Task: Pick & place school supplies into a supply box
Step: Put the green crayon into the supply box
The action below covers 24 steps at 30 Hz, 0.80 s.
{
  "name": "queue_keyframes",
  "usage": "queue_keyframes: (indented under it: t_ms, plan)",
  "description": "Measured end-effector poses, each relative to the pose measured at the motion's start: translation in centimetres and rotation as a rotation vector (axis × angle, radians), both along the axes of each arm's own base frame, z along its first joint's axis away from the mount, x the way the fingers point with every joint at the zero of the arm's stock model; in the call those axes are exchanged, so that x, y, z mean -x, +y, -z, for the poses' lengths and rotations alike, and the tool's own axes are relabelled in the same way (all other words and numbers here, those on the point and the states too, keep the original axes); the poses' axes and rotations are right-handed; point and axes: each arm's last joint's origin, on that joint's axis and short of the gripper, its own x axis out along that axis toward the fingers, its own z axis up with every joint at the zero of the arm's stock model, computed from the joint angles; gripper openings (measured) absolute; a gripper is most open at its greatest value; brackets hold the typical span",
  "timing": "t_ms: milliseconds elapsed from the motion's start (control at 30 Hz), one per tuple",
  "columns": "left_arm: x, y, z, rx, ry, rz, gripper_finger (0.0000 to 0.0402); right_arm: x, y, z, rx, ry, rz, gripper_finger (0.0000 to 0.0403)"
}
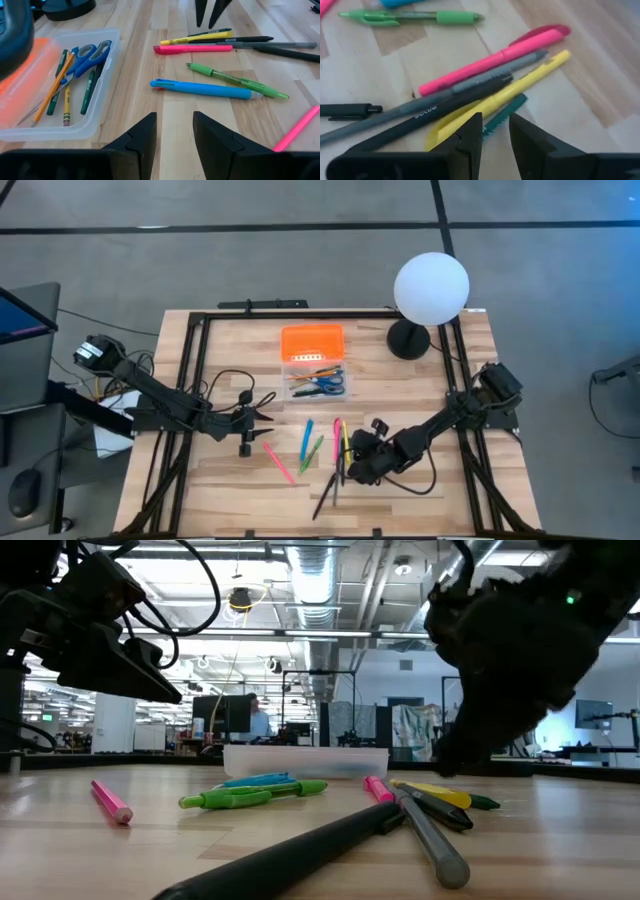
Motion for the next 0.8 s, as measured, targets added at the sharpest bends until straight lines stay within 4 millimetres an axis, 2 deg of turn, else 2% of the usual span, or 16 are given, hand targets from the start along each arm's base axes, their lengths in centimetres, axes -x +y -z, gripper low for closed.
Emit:
queue_keyframes:
  t_ms: [167, 533, 667, 800]
  plan:
    - [0.0, 0.0, 0.0, 0.001, 0.000, 0.001, 0.0123, 0.0, 0.0, 1.1, 0.010, 0.031, 0.011, 0.0090]
    - [0.0, 0.0, 0.0, 0.001, -0.001, 0.001, 0.0123, 0.8, -0.4, 1.2, 0.032, 0.133, 0.021, 0.0088]
    - [0.0, 0.0, 0.0, 0.001, -0.001, 0.000, 0.0123, 1.3, -0.7, 1.3, 0.050, 0.196, 0.021, 0.0071]
    - [0.0, 0.0, 0.0, 0.005, -0.001, -0.002, 0.0123, 1.5, -0.7, 1.4, 0.050, 0.258, -0.055, 0.0046]
